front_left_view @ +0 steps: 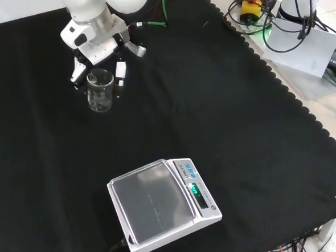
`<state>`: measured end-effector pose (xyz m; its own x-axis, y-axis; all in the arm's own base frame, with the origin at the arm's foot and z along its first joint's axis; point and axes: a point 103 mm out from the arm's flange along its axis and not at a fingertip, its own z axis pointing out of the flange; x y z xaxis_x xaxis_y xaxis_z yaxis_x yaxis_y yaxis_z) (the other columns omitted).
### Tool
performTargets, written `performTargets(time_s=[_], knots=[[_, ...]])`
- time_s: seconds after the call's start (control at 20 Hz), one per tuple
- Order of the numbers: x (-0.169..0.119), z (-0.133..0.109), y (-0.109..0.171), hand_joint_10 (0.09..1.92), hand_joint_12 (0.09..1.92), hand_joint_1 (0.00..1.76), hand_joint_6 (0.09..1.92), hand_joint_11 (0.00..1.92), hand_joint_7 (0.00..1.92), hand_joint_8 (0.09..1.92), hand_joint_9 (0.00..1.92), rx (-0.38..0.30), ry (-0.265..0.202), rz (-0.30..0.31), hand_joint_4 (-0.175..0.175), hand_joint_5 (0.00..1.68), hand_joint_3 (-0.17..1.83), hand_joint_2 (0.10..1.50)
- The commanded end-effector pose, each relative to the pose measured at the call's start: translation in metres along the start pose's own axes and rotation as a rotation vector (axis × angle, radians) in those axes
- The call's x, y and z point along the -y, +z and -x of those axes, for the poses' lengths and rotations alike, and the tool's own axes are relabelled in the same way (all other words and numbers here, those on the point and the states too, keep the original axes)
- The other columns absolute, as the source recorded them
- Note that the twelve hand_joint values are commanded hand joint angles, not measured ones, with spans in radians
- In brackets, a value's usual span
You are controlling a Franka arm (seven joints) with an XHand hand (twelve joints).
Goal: Put the beaker on the electronic balance.
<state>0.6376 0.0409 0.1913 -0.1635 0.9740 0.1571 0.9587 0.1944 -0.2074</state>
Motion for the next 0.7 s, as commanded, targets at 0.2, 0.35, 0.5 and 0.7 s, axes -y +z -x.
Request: performTargets(time_s=[0.2, 0.35, 0.5, 0.7], knots=[[-0.003, -0.141, 0.007, 1.45, 1.14, 1.16, 1.51, 1.05, 0.82, 1.53, 0.96, 0.018, -0.133, -0.025, -0.028, 0.67, 0.61, 0.97], [-0.006, -0.185, 0.019, 1.45, 1.14, 1.16, 1.51, 1.05, 0.82, 1.53, 0.96, 0.021, -0.185, -0.048, -0.029, 0.68, 0.62, 0.97], [-0.010, -0.220, 0.032, 1.45, 1.14, 1.16, 1.51, 1.05, 0.82, 1.53, 0.96, 0.013, -0.226, -0.061, -0.030, 0.68, 0.62, 0.96], [-0.018, -0.250, 0.039, 1.45, 1.14, 1.16, 1.50, 1.05, 0.83, 1.53, 0.96, 0.014, -0.262, -0.071, -0.030, 0.68, 0.63, 0.96]])
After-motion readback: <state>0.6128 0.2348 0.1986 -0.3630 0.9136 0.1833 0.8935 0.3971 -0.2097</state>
